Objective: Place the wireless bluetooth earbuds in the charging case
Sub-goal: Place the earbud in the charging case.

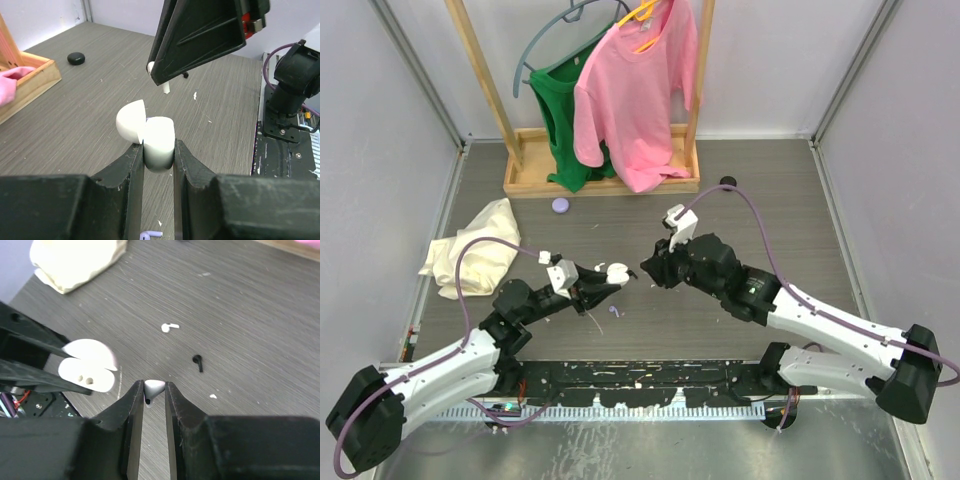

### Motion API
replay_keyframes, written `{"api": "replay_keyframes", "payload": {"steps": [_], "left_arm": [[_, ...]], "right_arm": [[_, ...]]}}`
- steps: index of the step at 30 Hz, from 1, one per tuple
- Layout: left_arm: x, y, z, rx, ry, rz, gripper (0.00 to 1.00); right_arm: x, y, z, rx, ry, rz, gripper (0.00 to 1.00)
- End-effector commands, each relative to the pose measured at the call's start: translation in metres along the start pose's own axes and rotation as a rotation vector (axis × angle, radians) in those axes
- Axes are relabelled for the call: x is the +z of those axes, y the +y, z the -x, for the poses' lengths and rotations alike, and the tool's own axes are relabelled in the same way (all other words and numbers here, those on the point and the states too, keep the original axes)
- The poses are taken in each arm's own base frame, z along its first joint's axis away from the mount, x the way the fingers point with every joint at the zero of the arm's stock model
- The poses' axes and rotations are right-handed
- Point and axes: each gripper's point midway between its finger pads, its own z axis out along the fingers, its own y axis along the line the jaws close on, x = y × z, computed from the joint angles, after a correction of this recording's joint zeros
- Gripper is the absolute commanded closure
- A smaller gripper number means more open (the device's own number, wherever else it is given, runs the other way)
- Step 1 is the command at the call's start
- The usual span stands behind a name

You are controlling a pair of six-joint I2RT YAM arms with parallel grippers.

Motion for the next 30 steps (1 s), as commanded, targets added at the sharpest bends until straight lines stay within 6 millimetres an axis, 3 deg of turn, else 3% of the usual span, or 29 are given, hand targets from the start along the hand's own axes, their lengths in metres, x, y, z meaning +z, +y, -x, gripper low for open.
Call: {"api": "replay_keyframes", "payload": {"steps": [1,6,11,30], "left_arm": [[0.002,-0.008,0.023,0.048,-0.090,-0.041,1.00],[0.000,-0.008,0.025,0.052,-0.102,-0.040,1.00],[-0.003,-0.009,0.029,0.058,-0.121,-0.036,1.00],[-0.002,-0.008,0.029,0.048,-0.122,-0.030,1.00]], "right_arm": [[-0.006,0.030,0.042,-0.031,-0.190,0.066,0.81],[-0.012,0.059,0.048,-0.035,-0.267,0.154,0.80],[-0.009,0.074,0.044,-0.032,-0.309,0.201,0.80],[0.001,0.078,0.036,0.020,-0.398,0.217,0.80]]}}
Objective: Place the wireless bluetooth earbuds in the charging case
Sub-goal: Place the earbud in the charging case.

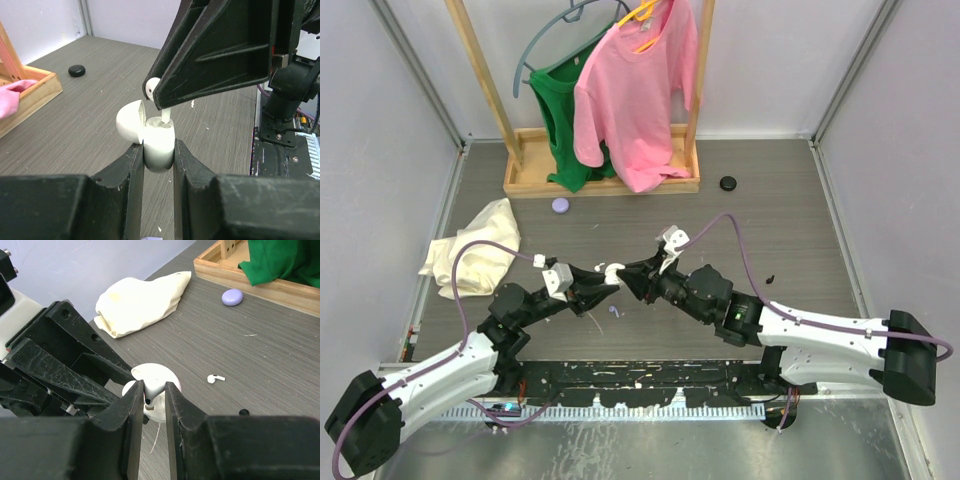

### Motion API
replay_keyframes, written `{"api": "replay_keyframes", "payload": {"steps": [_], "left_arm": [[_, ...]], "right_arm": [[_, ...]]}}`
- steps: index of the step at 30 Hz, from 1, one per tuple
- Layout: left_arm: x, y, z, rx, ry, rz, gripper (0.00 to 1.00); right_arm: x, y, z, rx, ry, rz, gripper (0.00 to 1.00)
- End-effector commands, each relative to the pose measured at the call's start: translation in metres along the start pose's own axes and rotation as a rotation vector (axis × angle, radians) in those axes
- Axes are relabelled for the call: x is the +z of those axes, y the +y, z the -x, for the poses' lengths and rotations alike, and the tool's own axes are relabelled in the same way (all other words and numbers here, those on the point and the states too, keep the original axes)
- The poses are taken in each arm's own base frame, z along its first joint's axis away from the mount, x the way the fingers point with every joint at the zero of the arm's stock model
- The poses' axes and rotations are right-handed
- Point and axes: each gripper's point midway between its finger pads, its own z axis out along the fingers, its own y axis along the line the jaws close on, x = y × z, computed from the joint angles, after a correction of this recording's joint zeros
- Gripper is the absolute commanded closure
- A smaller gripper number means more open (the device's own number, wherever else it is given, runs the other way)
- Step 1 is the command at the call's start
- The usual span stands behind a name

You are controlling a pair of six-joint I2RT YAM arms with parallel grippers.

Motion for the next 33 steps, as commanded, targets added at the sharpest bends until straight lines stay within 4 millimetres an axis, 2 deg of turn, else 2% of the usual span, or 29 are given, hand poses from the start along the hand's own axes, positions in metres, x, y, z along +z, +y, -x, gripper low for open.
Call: {"api": "replay_keyframes", "payload": {"steps": [1,12,19,25,33], "left_arm": [[0.003,-0.002,0.019,0.028,-0.073,-0.009,1.00],[0.001,0.004,0.019,0.024,-0.075,0.025,1.00],[0.000,0.004,0.021,0.027,-0.083,0.031,1.00],[0.000,0.004,0.021,0.023,-0.084,0.032,1.00],[0.000,0.006,0.020,0.023,-0.080,0.040,1.00]], "right_arm": [[0.006,0.009,0.016,0.036,-0.079,0.025,0.80],[0.002,0.011,0.006,0.062,-0.045,0.030,0.80],[0.004,0.003,-0.004,0.086,-0.028,-0.014,0.76],[0.003,0.000,-0.003,0.106,-0.035,-0.032,0.66],[-0.004,-0.004,0.012,0.107,-0.066,-0.058,0.49]]}}
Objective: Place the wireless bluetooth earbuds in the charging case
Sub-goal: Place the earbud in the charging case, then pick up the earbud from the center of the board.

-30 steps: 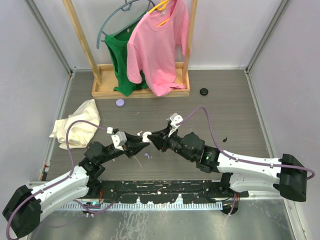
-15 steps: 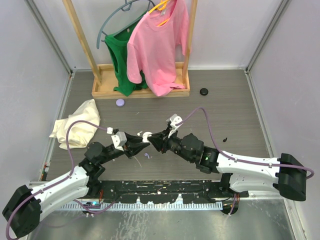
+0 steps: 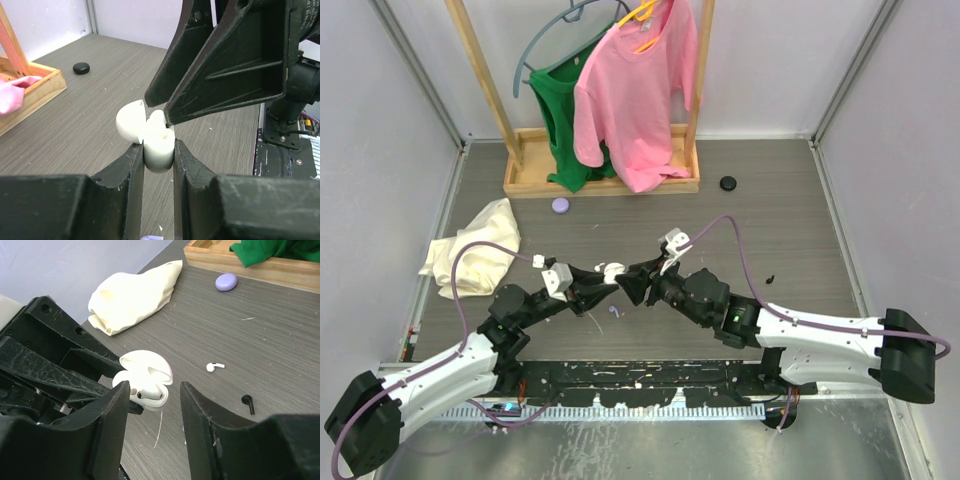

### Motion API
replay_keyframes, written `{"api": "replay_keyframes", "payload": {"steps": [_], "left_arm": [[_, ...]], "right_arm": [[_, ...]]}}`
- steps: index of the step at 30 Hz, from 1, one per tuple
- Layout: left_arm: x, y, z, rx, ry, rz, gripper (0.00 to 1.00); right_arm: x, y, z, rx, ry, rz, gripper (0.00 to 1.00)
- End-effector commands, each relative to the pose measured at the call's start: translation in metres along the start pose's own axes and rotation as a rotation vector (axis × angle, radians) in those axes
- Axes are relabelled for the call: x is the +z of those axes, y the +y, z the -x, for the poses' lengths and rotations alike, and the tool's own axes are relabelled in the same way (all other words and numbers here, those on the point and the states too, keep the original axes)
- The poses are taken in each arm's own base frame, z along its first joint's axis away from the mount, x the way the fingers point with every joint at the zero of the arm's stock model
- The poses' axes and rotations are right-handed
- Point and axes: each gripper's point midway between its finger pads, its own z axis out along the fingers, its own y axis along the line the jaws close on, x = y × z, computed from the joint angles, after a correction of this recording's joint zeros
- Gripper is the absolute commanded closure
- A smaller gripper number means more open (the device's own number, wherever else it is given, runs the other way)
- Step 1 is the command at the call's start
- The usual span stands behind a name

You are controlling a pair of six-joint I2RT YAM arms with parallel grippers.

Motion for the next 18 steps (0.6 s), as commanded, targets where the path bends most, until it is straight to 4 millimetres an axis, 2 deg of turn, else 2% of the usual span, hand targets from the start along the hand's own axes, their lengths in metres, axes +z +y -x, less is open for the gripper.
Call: {"api": "replay_keyframes", "payload": {"steps": [1,11,14,18], "left_arm": [[0.002,0.002,0.022,0.027,-0.079,0.014,1.00],[0.001,0.016,0.017,0.014,-0.055,0.094,1.00],[-0.001,0.026,0.016,0.008,-0.050,0.152,1.00],[-0.007,0.043,0.014,-0.002,-0.039,0.255,1.00]], "right_arm": [[-0.007,0.004,0.033,0.038,-0.096,-0.009,0.47],[-0.014,-0.014,0.046,-0.015,-0.089,-0.124,0.38],[-0.015,-0.029,0.045,-0.038,-0.084,-0.192,0.32],[-0.009,-0.052,0.040,-0.042,-0.042,-0.229,0.32]]}}
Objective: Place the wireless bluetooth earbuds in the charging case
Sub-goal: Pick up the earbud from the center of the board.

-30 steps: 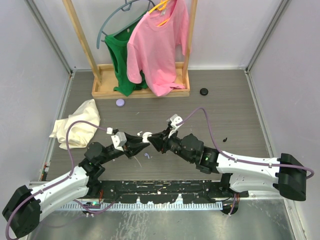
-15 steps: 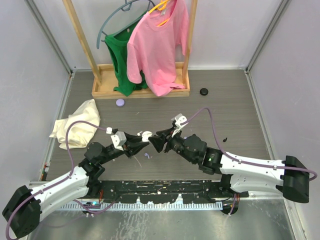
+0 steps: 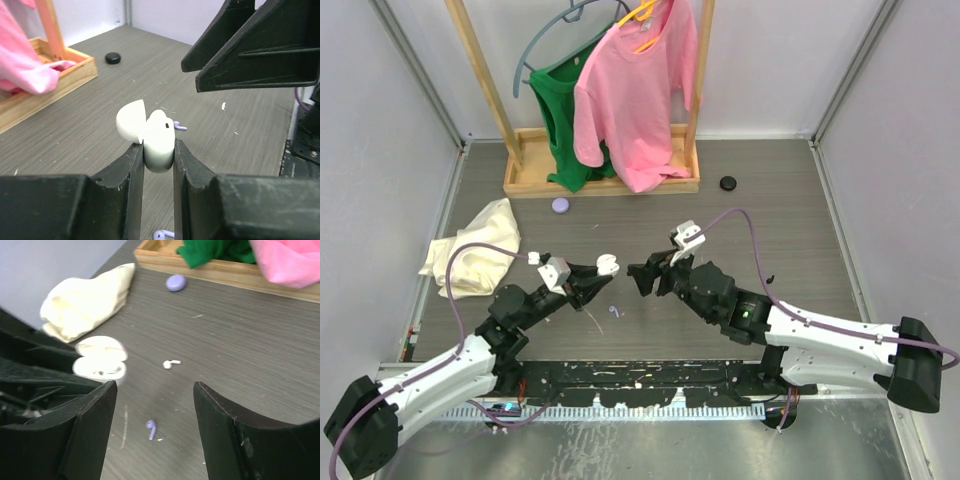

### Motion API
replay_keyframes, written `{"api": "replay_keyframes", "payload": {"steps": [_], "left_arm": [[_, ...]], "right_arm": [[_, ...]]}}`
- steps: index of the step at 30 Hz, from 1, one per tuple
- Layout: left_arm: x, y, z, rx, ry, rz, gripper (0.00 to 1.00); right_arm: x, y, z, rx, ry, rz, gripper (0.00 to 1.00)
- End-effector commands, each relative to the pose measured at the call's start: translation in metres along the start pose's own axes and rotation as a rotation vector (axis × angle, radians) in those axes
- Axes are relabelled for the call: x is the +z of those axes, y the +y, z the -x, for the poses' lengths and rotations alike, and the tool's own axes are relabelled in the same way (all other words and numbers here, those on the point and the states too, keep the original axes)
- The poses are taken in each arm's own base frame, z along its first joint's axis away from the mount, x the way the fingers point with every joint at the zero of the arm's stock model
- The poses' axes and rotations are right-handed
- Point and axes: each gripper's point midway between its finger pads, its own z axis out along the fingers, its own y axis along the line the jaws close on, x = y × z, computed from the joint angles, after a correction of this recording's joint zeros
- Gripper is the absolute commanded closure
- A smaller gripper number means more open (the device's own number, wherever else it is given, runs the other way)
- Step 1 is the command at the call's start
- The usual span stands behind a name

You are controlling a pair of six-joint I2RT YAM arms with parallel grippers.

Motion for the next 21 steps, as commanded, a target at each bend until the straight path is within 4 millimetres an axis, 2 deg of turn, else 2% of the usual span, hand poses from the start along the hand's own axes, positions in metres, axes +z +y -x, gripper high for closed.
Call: {"api": "replay_keyframes", "payload": {"steps": [1,3,8,9,13,21], "left_arm": [[-0.002,0.024,0.017,0.001,-0.052,0.143,1.00],[-0.005,0.030,0.018,-0.001,-0.058,0.184,1.00],[-0.014,0.041,0.023,-0.003,-0.081,0.256,1.00],[-0.015,0.041,0.024,-0.003,-0.089,0.262,1.00],[-0.020,0.043,0.029,0.001,-0.110,0.279,1.00],[-0.022,0.040,0.034,0.000,-0.143,0.268,1.00]], "right_arm": [[0.011,-0.022,0.020,0.010,-0.021,-0.057,0.32],[0.018,-0.032,0.014,-0.001,0.003,-0.066,0.32],[0.044,-0.035,-0.012,-0.071,0.081,0.031,0.32],[0.049,-0.033,-0.013,-0.084,0.085,0.059,0.32],[0.077,-0.029,-0.043,-0.153,0.172,0.153,0.33],[0.132,-0.016,-0.073,-0.294,0.247,0.363,0.33]]}}
